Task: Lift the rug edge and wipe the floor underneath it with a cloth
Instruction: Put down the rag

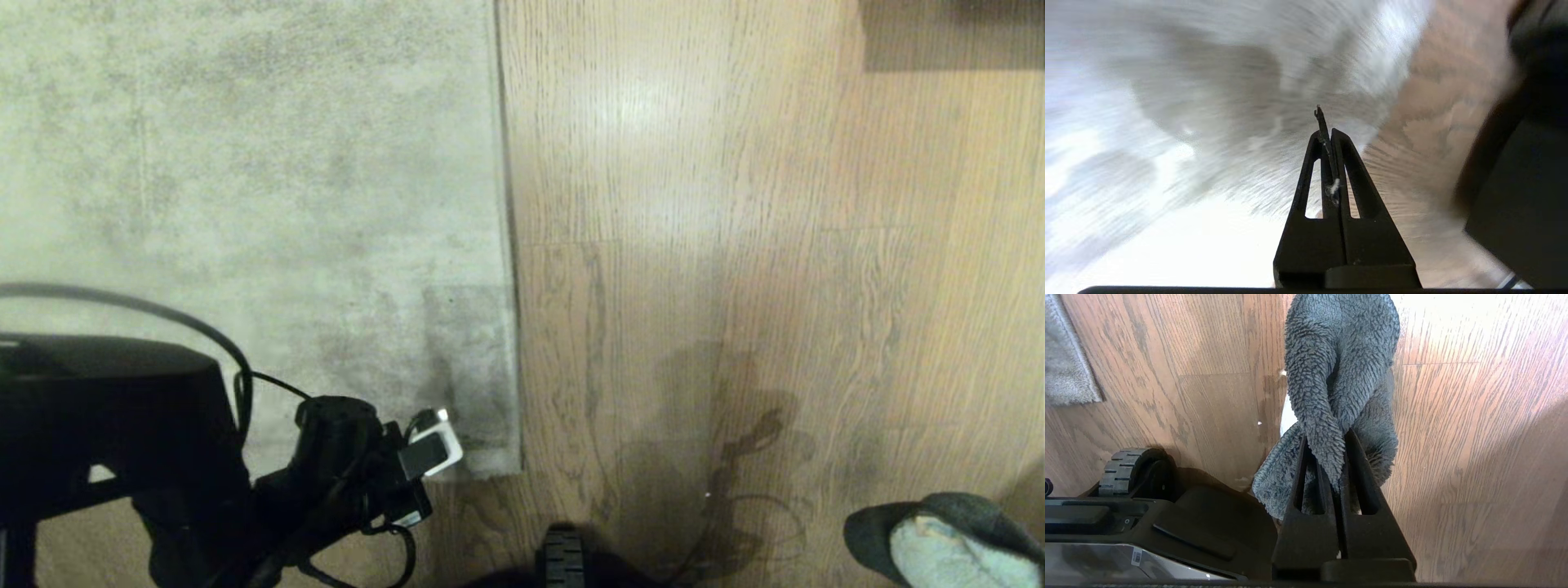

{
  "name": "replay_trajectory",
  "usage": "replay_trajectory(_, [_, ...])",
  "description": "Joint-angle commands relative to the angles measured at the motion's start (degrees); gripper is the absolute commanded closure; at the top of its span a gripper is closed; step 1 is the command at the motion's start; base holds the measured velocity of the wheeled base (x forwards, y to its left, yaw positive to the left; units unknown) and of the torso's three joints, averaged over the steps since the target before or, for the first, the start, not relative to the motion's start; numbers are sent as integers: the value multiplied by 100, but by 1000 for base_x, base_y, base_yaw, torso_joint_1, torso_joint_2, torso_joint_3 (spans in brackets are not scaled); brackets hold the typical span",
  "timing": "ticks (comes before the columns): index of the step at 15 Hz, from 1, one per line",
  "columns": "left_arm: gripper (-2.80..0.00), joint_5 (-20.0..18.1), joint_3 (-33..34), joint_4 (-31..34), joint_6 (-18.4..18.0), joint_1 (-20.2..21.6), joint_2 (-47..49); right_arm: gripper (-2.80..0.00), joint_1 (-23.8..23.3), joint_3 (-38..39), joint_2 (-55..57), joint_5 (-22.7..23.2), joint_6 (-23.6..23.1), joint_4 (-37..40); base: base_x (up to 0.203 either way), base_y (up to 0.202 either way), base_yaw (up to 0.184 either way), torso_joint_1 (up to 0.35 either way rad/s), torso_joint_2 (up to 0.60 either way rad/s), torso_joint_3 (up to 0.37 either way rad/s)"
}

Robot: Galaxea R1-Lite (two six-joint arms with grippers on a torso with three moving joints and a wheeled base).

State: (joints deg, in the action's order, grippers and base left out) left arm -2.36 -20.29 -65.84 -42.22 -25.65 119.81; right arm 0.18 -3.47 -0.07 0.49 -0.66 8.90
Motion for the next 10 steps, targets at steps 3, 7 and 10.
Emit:
replay_trajectory(3, [0,180,631,7,830,68,-1909,0,4,4,7,4,-4,-1,0,0,0,0,0,0])
replay_trajectory(7, [0,474,1048,652,1408,323,-3807,0,2,4,7,4,-4,7,0,0,0,0,0,0])
replay_trajectory(10, [0,514,1196,1777,1868,465,-5516,0,7,3,7,2,-4,7,0,0,0,0,0,0])
